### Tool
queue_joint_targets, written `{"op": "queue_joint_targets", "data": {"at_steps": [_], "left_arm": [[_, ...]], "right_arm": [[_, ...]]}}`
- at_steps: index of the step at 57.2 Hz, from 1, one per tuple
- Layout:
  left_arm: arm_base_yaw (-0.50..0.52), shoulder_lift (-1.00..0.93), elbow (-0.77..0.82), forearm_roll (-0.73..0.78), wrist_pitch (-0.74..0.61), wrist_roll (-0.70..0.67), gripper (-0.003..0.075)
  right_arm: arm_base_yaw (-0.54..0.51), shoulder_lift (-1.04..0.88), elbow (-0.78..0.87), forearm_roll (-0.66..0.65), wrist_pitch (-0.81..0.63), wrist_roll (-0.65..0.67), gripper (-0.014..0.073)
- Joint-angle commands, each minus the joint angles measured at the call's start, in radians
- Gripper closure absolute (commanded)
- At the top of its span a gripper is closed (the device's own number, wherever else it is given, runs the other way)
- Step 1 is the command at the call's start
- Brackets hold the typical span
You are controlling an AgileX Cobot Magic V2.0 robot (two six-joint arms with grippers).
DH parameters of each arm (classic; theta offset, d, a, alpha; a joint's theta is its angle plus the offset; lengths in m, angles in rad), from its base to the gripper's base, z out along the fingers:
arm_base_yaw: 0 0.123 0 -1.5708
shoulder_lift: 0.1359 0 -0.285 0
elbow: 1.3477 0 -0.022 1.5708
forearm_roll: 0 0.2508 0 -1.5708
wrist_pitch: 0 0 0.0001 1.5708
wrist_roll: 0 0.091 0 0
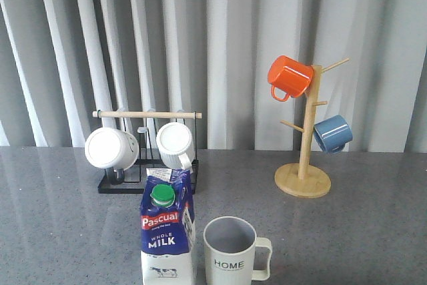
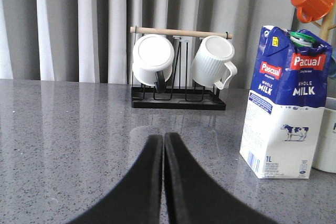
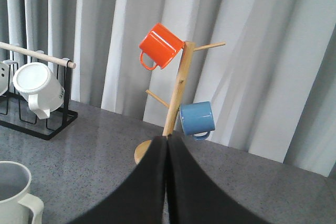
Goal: Place milk next to cup
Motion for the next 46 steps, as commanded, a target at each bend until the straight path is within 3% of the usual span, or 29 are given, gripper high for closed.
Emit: {"op": "queue_joint_targets", "data": {"at_steps": [1,46], "left_arm": [[0.029,-0.014,-0.015,0.003,-0.064,-0.012,0.0727],[0.058,-0.010,-0.016,0.003,-0.074,-0.013,0.0727]], "right_arm": [[-0.004,0.005,-0.028,0.005,-0.053,0.004,0.0599],[-0.004,0.005,-0.028,0.005,-0.051,0.004,0.0599]]}}
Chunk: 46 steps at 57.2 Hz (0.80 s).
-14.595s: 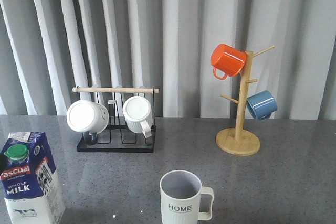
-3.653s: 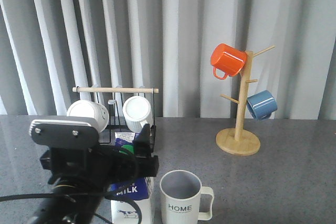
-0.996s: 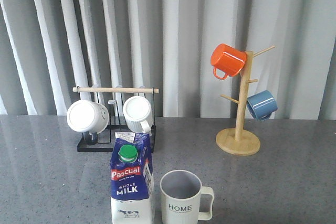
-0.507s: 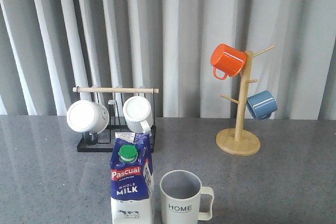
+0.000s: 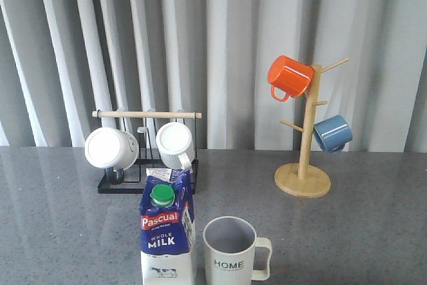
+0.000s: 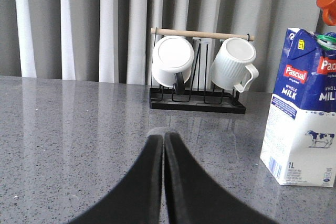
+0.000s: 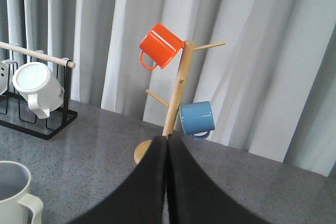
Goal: Place milk next to cup
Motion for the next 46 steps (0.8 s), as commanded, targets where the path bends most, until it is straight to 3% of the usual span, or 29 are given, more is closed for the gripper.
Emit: {"op": "queue_joint_targets", "data": {"at_steps": [1,36,42,46], "left_arm": [[-0.002,-0.010,-0.016,0.002,-0.075,-0.008,0.0727],[-0.002,-0.010,-0.016,0.002,-0.075,-0.008,0.0727],[-0.002,-0.010,-0.016,0.002,-0.075,-0.008,0.0727],[-0.002,-0.010,-0.016,0.002,-0.075,-0.008,0.0727]], "right_arm": [[-0.004,0.005,-0.028,0.005,-0.051,0.004,0.0599],[-0.004,0.003,-0.028,-0.012,-0.053,0.014,0.0599],[-0.004,-0.019,-0.028,-0.139,-0.052,0.141,0.0599],[-0.004,-0.036,-0.028,-0.290,-0.052,0.340,0.0599]]}}
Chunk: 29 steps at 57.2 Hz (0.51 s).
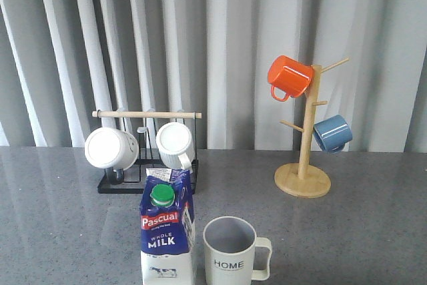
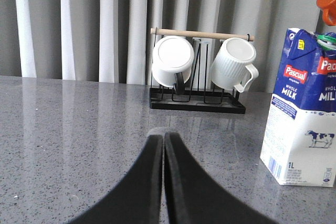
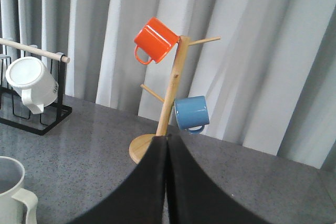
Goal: Place milk next to cup
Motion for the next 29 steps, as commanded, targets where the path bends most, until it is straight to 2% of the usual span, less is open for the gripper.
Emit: {"op": "queue_joint_targets", "data": {"at_steps": [1,7,11,14,19,29], "left_arm": [[-0.002,-0.010,-0.016,0.002,-0.075,-0.008,0.0727],[-0.002,-0.010,-0.016,0.002,-0.075,-0.008,0.0727],[-0.002,-0.010,-0.016,0.002,-0.075,-0.008,0.0727],[-0.002,-0.010,-0.016,0.002,-0.075,-0.008,0.0727],[-0.002,-0.010,-0.016,0.002,-0.075,-0.008,0.0727],[-0.002,-0.010,-0.016,0.002,-0.075,-0.008,0.0727]], "right_arm": [[-0.004,-0.025,-0.028,-0.186,-0.054,0.247,0.0599],[-0.004,-0.049,-0.023,-0.463,-0.053,0.595,0.0599],[-0.004,-0.076,0.022,-0.620,-0.091,0.765,0.0599],[-0.004,-0.104,0.074,-0.688,-0.143,0.853,0.0599],[-0.004,-0.158,0.202,-0.724,-0.253,0.901,0.0599],[0.001,-0.271,0.468,-0.656,-0.420,0.905,0.0599]]}}
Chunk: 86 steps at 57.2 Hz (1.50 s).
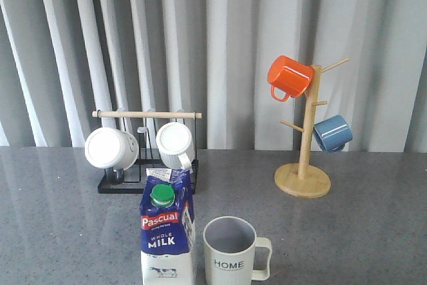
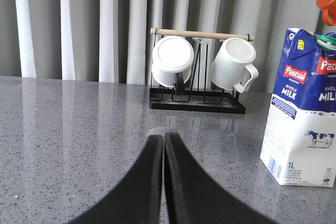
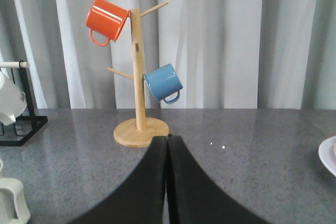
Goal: Place milk next to cup
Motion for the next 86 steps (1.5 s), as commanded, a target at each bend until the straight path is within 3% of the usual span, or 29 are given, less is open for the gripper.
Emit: {"op": "queue_joint_targets", "data": {"at_steps": [1,20,30,86], "left_arm": [[-0.002,-0.010,-0.016,0.002,-0.075,-0.008,0.0727],[-0.002,-0.010,-0.016,0.002,-0.075,-0.008,0.0727],[-0.002,-0.010,-0.016,0.002,-0.075,-0.007,0.0727],[-0.002,-0.010,-0.016,0.002,-0.075,-0.007,0.0727]], "right_arm": [[0.001,-0.053,0.106,0.037,-0.155,0.012,0.0599],[0.001,-0.346,0.397,0.030,-0.152,0.020,0.0599],[0.001,-0.470,0.398,-0.009,0.009,0.011,0.0599],[0.000,-0.468,0.398,-0.016,0.019,0.011,0.0599]]}}
